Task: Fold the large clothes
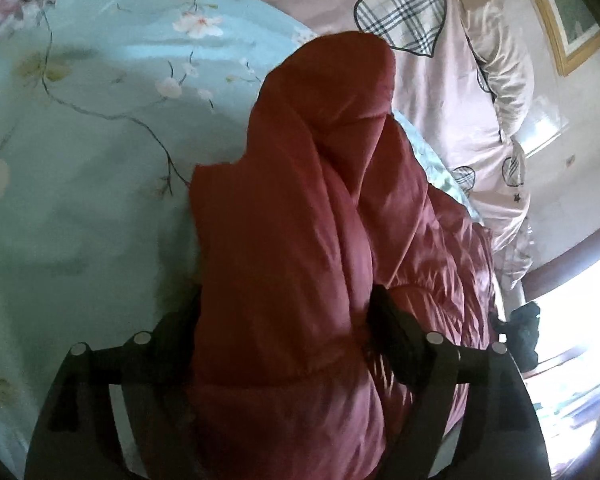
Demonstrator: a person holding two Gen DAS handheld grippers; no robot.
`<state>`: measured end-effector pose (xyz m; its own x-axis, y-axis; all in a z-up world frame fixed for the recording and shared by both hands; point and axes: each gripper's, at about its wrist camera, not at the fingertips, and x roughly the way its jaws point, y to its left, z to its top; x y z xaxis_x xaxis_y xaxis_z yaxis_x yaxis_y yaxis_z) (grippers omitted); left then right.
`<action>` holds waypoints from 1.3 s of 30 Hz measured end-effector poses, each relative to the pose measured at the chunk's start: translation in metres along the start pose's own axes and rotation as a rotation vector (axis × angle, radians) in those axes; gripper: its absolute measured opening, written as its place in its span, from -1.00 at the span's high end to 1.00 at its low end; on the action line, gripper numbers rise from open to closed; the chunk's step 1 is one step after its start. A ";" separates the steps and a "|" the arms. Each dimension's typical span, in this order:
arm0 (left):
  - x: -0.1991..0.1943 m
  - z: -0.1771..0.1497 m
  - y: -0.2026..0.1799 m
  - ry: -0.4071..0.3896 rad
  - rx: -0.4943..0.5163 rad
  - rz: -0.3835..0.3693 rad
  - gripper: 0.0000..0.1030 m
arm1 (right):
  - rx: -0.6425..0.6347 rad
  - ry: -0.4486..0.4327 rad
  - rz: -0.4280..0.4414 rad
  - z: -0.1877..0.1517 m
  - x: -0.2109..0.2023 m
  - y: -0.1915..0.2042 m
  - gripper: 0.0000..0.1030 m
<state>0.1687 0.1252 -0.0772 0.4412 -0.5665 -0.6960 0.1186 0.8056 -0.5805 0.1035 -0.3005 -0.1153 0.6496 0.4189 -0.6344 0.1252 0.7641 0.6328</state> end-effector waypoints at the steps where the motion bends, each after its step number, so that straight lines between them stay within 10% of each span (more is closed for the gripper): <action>1: -0.002 0.001 -0.001 -0.002 0.010 0.012 -0.56 | -0.005 -0.002 -0.016 0.001 -0.002 0.001 -0.81; 25: 0.012 0.061 -0.048 -0.103 0.195 0.238 -0.56 | -0.114 -0.084 -0.165 0.092 0.009 0.026 -0.86; 26: 0.014 0.064 -0.048 -0.099 0.194 0.238 -0.55 | -0.112 -0.081 -0.166 0.095 0.012 0.025 -0.80; 29: 0.017 0.068 -0.046 -0.092 0.187 0.227 0.08 | -0.121 -0.057 -0.184 0.098 0.020 0.030 0.21; 33: 0.012 0.067 -0.046 -0.106 0.174 0.200 0.61 | -0.206 -0.140 -0.249 0.089 0.009 0.053 0.54; 39: 0.003 0.080 -0.065 -0.168 0.182 0.218 0.72 | -0.300 -0.284 -0.344 0.091 -0.010 0.087 0.61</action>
<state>0.2334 0.0852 -0.0084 0.6127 -0.3529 -0.7072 0.1552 0.9311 -0.3302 0.1759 -0.2828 -0.0137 0.7911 0.0023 -0.6117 0.1737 0.9580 0.2283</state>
